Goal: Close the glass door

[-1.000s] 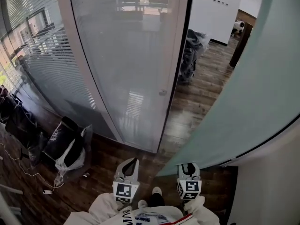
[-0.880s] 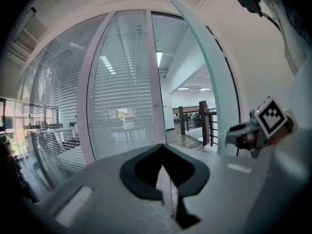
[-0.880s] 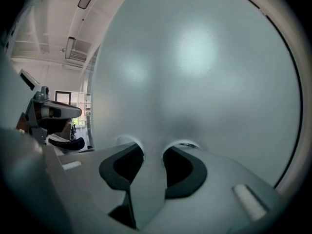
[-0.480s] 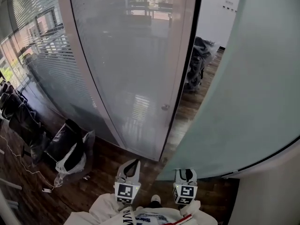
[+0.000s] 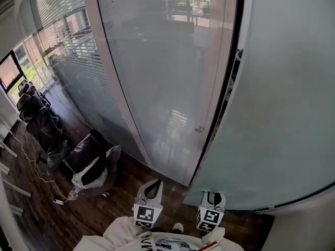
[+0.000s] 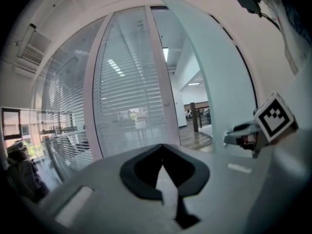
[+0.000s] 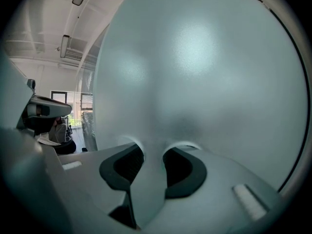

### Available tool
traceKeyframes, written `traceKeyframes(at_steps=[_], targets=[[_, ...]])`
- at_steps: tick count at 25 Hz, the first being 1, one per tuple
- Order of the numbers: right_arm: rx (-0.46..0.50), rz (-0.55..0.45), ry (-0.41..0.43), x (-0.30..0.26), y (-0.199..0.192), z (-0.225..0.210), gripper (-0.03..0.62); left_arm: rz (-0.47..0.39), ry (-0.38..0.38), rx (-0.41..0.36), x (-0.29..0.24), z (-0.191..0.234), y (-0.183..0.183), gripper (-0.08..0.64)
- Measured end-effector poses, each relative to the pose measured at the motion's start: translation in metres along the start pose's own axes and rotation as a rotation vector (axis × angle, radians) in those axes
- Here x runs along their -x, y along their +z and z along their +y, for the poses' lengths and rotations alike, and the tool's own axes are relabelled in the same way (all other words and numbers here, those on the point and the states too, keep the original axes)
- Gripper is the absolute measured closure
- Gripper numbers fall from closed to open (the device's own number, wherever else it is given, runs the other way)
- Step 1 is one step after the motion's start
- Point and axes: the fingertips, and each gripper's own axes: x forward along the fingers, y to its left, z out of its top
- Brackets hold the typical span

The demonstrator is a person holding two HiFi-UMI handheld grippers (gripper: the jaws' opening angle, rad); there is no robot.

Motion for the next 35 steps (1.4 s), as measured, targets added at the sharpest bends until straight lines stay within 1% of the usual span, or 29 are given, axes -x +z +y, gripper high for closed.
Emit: traceKeyframes(at_steps=[2,4,11,14,16,18,20,22,27,30,35], targets=[[0.004,-0.004,0.006,-0.004,0.001,0.000,0.468,0.000,0.013,0.005,0.000,-0.001,0.000,0.557],[0.007,-0.009,0.010,-0.007,0.003,0.001,0.468,0.001,0.011,0.008,-0.002,-0.002,0.000,0.557],[-0.004,-0.014,0.002,-0.019,0.004,0.002,0.468,0.005,-0.039,0.001,-0.023,-0.001,-0.008,0.557],[0.003,-0.010,-0.027,-0.023,0.006,-0.001,0.468,0.002,-0.088,0.002,-0.041,-0.003,-0.009,0.557],[0.007,-0.016,-0.040,-0.027,0.013,-0.005,0.468,-0.005,-0.120,-0.001,-0.054,-0.002,-0.002,0.557],[0.009,-0.033,-0.042,-0.034,0.021,-0.005,0.468,-0.007,-0.151,-0.003,-0.069,0.005,0.002,0.557],[0.014,-0.052,-0.051,-0.039,0.021,-0.002,0.468,0.001,-0.185,-0.008,-0.085,0.014,-0.004,0.557],[0.012,-0.053,-0.076,-0.042,0.018,-0.002,0.468,-0.002,-0.221,-0.013,-0.097,0.020,-0.009,0.557],[0.000,-0.078,-0.136,-0.051,0.023,-0.014,0.468,-0.026,-0.298,-0.040,-0.129,0.027,-0.001,0.557],[-0.009,-0.076,-0.173,-0.058,0.022,-0.020,0.468,-0.037,-0.337,-0.039,-0.144,0.030,0.001,0.557],[-0.015,-0.072,-0.205,-0.069,0.025,-0.028,0.468,-0.043,-0.414,-0.030,-0.161,0.027,0.004,0.557]])
